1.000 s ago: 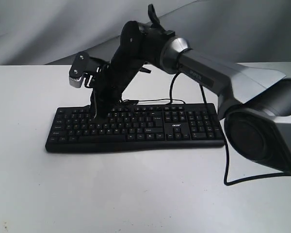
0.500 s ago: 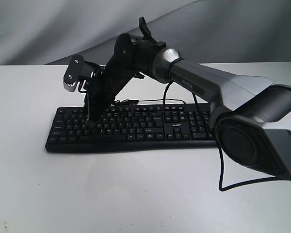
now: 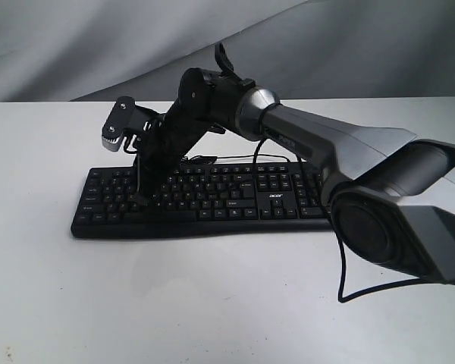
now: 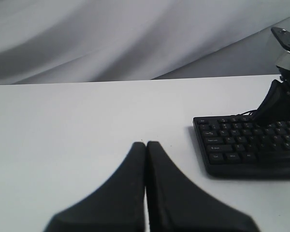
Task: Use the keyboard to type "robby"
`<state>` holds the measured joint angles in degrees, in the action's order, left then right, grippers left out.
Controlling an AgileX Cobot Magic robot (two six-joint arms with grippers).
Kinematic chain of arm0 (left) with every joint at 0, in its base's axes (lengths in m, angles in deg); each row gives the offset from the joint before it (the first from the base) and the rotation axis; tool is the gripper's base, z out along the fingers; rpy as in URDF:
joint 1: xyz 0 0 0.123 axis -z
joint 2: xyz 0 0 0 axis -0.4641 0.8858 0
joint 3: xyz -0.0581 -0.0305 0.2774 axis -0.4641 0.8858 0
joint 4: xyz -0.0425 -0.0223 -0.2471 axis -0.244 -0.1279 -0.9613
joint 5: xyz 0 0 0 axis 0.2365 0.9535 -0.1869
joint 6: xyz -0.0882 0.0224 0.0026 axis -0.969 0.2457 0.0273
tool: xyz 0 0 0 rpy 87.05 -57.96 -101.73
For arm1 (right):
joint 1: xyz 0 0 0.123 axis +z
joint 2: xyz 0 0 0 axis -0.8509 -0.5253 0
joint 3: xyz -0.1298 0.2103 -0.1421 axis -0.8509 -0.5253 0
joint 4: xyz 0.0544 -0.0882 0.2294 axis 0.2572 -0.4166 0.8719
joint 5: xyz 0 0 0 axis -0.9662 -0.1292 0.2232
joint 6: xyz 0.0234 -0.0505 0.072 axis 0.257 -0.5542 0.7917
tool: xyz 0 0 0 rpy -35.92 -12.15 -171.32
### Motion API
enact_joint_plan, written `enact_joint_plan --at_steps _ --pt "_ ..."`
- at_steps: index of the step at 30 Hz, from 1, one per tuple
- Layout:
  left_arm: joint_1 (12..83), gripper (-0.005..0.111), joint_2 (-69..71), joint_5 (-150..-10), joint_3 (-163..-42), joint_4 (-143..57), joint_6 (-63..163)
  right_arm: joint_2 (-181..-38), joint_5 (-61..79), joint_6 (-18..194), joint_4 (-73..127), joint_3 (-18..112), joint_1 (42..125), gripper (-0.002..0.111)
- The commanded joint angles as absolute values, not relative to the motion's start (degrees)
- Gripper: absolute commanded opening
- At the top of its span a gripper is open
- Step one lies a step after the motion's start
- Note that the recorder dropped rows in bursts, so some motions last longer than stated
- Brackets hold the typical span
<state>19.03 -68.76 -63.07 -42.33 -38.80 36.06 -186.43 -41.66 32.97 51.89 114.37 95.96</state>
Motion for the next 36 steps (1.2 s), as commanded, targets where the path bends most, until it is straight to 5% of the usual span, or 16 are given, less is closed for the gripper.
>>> enact_joint_plan --at_steps 1,36 --pt "18.92 0.001 -68.90 -63.33 -42.09 -39.26 35.82 -186.06 -41.25 33.10 52.35 114.74 96.15 0.000" --pt "18.92 0.001 -68.90 -63.33 -42.09 -39.26 35.82 -187.35 -39.61 33.66 52.23 114.74 96.39 0.000"
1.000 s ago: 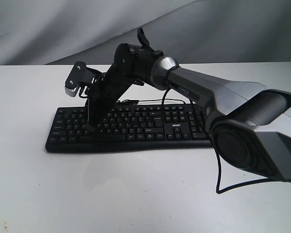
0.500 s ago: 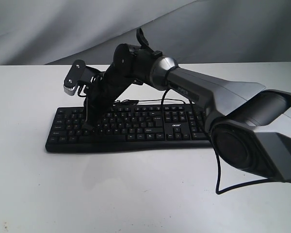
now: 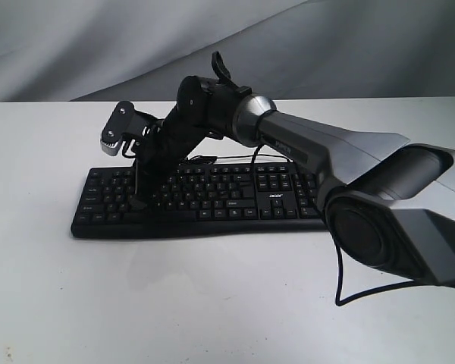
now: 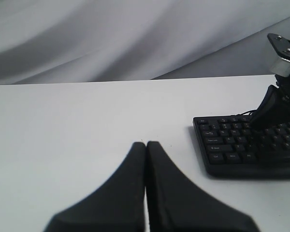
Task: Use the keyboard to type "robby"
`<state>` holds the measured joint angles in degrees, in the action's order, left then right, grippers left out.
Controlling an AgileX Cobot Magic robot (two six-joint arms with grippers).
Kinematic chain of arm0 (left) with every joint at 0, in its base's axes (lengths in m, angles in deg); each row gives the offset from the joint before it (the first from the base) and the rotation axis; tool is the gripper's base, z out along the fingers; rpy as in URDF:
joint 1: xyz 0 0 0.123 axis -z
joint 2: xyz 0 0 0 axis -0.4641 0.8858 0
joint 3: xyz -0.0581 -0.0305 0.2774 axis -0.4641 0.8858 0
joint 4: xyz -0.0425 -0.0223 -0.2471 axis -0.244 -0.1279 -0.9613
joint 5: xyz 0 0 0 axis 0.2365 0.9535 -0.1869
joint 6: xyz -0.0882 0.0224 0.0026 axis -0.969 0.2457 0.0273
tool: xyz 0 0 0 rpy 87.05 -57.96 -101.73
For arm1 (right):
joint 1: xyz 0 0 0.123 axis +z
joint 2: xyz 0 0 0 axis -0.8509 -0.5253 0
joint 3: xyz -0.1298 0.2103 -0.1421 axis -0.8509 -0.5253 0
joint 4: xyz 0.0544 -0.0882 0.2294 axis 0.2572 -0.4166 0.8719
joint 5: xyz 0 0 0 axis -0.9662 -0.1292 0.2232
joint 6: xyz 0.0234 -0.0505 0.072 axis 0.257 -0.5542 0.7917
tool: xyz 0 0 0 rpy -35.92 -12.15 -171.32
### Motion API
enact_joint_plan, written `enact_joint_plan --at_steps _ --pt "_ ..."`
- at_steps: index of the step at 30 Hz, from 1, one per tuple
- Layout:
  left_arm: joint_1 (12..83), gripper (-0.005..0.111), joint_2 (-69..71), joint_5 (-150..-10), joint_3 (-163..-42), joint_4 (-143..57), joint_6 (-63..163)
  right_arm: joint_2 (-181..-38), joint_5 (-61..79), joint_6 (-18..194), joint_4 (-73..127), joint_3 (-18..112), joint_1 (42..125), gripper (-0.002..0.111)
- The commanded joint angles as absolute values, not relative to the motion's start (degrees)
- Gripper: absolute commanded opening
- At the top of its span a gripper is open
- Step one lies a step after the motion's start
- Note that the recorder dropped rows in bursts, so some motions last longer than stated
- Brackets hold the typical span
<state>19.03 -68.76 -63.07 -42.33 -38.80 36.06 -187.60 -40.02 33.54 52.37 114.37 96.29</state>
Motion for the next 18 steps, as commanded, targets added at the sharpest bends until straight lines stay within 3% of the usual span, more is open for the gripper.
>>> enact_joint_plan --at_steps 1,18 --pt "18.92 0.001 -68.90 -63.33 -42.09 -39.26 35.82 -187.35 -39.51 33.66 52.23 114.74 96.39 0.000" --pt "18.92 0.001 -68.90 -63.33 -42.09 -39.26 35.82 -188.04 -39.38 33.76 52.10 114.74 96.39 0.000"
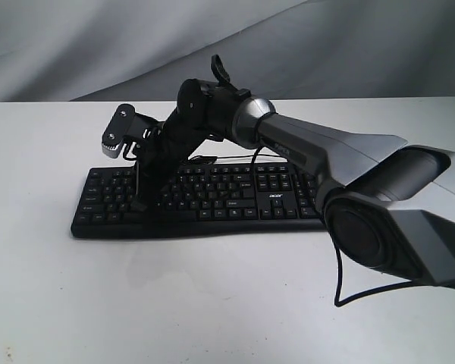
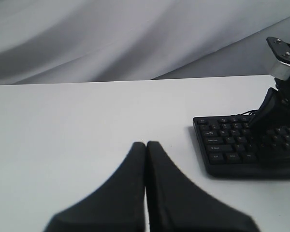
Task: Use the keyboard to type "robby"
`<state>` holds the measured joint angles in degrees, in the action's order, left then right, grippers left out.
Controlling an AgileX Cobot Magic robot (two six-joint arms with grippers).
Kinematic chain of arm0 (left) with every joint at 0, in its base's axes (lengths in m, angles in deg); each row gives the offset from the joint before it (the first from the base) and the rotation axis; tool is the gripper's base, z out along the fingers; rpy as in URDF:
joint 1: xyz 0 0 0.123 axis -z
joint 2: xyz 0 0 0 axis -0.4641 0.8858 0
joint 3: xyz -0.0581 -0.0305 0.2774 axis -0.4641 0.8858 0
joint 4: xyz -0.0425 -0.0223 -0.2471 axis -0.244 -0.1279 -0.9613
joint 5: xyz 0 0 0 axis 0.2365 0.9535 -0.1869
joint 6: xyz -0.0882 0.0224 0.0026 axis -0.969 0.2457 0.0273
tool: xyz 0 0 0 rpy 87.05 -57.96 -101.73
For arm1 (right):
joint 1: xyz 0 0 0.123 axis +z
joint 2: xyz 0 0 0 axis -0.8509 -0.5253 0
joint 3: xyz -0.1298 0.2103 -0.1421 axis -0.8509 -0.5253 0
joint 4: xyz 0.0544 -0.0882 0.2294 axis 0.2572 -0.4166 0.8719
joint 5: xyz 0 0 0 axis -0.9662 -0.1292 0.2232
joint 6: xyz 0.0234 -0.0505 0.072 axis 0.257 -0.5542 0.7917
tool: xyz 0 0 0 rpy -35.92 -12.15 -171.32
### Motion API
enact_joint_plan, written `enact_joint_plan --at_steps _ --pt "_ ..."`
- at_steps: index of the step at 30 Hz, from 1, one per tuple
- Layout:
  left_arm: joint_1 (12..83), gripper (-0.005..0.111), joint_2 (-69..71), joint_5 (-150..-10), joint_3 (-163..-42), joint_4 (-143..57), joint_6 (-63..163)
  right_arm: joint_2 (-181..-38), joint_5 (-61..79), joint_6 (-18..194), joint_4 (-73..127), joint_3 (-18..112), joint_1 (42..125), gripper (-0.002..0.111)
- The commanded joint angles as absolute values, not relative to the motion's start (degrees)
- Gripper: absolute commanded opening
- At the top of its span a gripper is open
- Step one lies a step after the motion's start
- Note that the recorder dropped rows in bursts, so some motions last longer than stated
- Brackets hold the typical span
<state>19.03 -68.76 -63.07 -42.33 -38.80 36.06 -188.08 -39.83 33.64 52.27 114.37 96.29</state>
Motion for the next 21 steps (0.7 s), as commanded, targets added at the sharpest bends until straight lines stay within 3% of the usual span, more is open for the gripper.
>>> enact_joint_plan --at_steps 1,21 --pt "18.92 0.001 -68.90 -63.33 -42.09 -39.26 35.82 -188.42 -39.38 33.76 52.08 114.74 96.39 0.000" --pt "18.92 0.001 -68.90 -63.33 -42.09 -39.26 35.82 -180.88 -44.56 34.21 47.48 114.74 96.28 0.000"
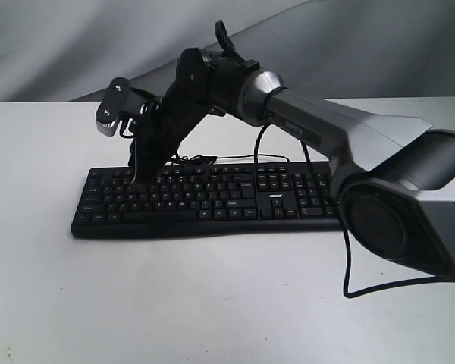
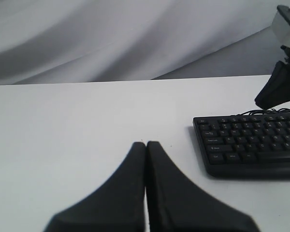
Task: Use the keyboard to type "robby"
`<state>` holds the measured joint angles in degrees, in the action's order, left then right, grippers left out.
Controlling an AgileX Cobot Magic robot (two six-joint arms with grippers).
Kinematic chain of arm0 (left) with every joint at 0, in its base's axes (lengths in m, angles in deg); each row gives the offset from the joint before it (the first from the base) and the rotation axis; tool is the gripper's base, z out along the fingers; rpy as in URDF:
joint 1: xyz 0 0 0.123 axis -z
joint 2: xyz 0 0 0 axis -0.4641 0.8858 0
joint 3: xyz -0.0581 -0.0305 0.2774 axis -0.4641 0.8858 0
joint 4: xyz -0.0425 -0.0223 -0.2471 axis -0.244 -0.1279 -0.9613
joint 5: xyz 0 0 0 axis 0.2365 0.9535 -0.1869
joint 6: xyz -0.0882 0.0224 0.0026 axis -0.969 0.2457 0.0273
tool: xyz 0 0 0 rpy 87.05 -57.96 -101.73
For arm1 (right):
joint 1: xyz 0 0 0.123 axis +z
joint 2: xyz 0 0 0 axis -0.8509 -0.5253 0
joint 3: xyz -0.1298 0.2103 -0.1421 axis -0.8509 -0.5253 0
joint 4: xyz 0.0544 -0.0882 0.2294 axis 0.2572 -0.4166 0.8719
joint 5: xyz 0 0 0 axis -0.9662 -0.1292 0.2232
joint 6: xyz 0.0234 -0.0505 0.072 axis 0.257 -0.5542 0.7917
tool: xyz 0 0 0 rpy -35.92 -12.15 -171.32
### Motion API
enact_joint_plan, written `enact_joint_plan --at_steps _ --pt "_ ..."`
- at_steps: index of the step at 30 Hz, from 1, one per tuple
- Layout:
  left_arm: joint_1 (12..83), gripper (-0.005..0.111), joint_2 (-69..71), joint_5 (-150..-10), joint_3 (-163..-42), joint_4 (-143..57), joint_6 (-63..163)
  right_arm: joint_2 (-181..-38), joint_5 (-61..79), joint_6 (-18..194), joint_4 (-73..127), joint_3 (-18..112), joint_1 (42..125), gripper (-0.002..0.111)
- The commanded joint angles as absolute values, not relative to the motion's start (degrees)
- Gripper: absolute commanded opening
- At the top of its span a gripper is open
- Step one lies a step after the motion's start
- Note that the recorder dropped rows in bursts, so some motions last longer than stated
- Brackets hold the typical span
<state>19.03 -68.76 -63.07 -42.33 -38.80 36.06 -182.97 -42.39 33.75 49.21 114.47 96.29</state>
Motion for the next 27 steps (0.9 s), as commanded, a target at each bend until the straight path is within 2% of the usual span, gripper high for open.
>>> enact_joint_plan --at_steps 1,14,27 --pt "18.92 0.001 -68.90 -63.33 -42.09 -39.26 35.82 -180.56 -45.14 34.65 47.21 114.59 96.16 0.000" --pt "18.92 0.001 -68.90 -63.33 -42.09 -39.26 35.82 -172.09 -34.64 32.61 46.91 93.47 92.54 0.000" --pt "18.92 0.001 -68.90 -63.33 -42.09 -39.26 35.82 -170.77 -37.81 33.28 49.78 92.43 89.53 0.000"
